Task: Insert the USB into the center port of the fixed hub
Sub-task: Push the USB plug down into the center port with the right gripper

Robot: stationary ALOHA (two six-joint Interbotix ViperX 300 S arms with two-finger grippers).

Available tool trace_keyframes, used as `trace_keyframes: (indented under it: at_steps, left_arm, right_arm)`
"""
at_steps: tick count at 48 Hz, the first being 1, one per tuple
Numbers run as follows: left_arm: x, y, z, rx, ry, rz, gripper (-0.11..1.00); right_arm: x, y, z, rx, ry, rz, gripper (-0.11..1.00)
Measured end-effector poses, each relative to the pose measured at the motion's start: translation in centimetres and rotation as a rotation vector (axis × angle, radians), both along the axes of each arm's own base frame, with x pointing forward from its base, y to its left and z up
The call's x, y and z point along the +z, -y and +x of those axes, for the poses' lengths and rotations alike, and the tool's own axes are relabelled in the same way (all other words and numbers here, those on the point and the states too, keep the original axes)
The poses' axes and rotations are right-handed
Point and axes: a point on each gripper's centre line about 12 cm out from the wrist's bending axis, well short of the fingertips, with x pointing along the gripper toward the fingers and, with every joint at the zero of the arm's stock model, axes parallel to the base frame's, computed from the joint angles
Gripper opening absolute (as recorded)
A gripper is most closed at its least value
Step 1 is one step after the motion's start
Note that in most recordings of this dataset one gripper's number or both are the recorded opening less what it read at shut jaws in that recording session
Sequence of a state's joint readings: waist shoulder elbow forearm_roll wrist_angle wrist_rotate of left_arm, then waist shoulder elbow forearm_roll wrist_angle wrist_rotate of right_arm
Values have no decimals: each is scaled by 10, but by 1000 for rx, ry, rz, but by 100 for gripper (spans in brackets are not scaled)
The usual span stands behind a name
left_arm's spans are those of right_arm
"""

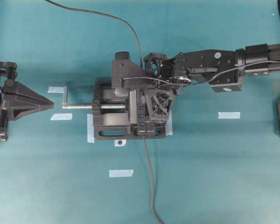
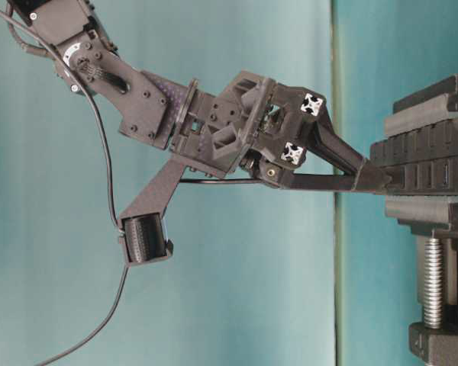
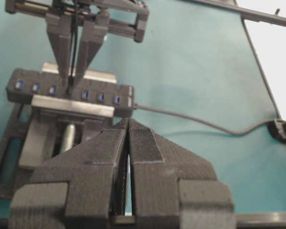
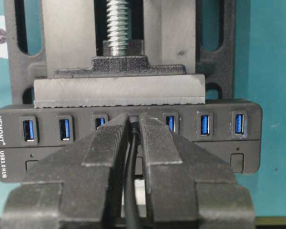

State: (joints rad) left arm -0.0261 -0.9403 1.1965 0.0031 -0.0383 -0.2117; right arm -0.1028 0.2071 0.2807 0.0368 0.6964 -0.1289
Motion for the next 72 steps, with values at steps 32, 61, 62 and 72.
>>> trace_keyframes:
  at_steps: [32, 61, 62, 72]
  left_arm:
    - [2, 0, -1, -1, 11, -2, 0]
    - [3, 0, -3, -1, 18, -2, 0]
    - [3, 0, -3, 0, 20, -2, 0]
    - [3, 0, -3, 0, 18, -2, 0]
  right_arm:
    - [0, -1, 3, 3, -3, 2, 67]
    - [7, -1, 7, -7, 11, 3, 74]
    - [7, -1, 7, -6, 12, 3, 74]
    - [21, 0, 4, -9, 41, 1, 74]
